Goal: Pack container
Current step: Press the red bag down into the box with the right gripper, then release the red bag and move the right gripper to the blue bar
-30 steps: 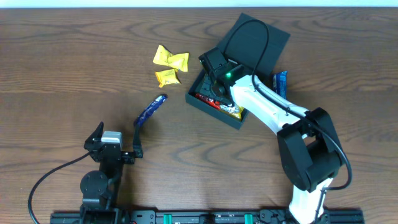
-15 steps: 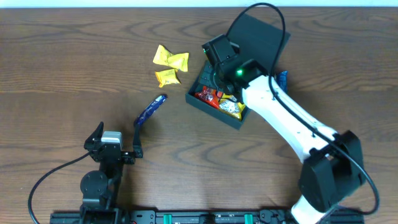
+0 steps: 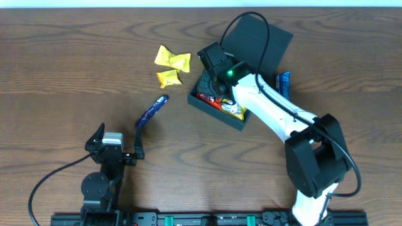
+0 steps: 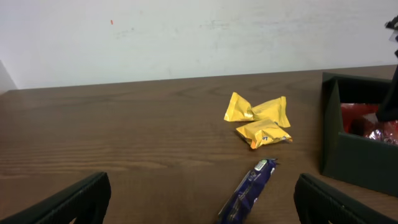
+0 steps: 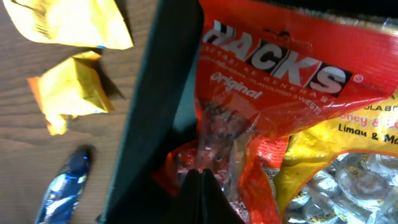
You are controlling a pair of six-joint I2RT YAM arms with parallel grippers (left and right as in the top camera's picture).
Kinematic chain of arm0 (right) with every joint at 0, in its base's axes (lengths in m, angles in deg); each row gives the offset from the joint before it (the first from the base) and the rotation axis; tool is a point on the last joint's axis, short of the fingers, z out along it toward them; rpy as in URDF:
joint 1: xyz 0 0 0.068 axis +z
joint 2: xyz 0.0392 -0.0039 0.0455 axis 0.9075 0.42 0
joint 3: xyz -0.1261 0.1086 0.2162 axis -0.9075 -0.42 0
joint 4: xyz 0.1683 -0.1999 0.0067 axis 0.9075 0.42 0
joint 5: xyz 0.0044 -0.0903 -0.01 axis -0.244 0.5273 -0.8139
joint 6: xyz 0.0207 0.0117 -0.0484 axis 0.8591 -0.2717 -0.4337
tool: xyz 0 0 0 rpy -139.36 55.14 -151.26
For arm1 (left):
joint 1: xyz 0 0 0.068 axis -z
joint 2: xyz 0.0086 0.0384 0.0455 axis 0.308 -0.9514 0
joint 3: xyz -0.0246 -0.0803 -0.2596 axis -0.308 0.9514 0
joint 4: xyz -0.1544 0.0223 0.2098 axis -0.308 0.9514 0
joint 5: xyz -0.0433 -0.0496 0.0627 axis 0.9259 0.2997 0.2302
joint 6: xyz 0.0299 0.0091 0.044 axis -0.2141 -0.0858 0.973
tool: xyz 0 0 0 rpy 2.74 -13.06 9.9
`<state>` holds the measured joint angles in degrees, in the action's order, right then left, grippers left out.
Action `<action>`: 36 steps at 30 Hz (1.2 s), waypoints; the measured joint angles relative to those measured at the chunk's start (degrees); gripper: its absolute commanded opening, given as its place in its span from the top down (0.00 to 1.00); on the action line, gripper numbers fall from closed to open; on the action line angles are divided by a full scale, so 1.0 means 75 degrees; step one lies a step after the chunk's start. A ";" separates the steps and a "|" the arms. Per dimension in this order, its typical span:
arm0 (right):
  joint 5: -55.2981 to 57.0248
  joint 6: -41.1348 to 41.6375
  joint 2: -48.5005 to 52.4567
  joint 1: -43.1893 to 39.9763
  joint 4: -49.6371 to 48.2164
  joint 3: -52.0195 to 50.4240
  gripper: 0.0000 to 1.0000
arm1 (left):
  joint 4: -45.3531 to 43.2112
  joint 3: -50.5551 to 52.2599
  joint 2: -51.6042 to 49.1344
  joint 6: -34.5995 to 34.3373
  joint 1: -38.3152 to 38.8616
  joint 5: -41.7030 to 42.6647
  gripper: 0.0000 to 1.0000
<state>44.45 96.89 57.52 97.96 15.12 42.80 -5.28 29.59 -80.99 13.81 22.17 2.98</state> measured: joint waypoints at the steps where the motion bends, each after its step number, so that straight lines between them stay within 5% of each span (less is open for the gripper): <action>1: 0.0003 0.0000 0.0032 0.0000 0.0023 0.0000 0.99 | 0.0000 0.0000 0.0000 0.0000 0.0000 -0.0003 0.05; 27: 0.1005 -0.0350 0.0764 -0.0073 0.0341 0.0000 0.99 | 0.0000 0.0000 0.0000 0.0000 0.0000 -0.0003 0.05; 36: 0.1107 -0.0353 -0.0982 -0.0064 0.0930 -0.0029 0.99 | 0.0000 0.0000 0.0000 0.0000 0.0000 -0.0003 0.05</action>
<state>52.75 94.24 50.15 97.48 22.09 42.58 -5.28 29.59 -80.99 13.81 22.17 2.96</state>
